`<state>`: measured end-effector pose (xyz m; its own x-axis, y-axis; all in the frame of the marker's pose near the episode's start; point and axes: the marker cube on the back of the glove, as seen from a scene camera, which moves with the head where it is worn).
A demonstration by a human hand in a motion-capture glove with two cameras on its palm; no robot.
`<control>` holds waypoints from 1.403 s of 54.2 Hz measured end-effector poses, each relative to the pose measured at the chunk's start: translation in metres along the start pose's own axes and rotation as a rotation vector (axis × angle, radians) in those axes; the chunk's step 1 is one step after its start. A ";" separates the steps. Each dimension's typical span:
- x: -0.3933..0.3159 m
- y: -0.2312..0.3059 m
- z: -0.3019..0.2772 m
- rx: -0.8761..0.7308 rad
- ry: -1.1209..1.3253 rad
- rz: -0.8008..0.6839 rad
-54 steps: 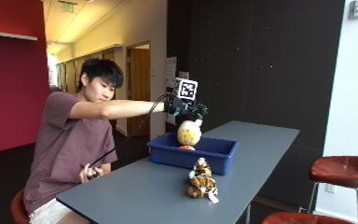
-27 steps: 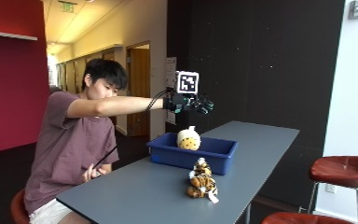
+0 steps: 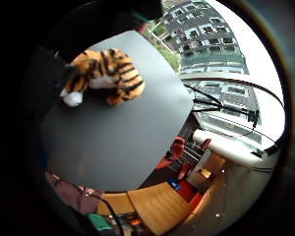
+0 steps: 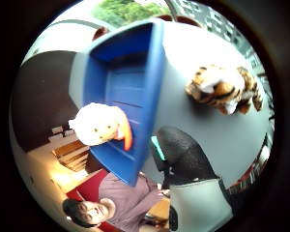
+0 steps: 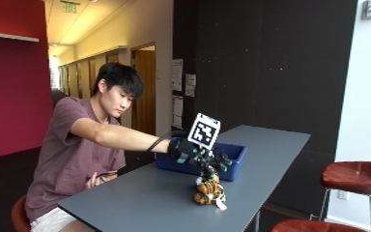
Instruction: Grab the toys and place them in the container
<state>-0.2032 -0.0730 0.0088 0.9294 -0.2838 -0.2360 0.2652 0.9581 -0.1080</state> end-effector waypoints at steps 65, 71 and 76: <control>0.020 0.020 -0.013 0.413 -0.263 0.116; 0.001 0.043 -0.073 0.476 -0.216 0.078; -0.023 0.051 -0.107 0.518 -0.174 0.045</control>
<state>-0.2382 -0.0215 -0.0945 0.9598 -0.2740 -0.0611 0.2751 0.8748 0.3989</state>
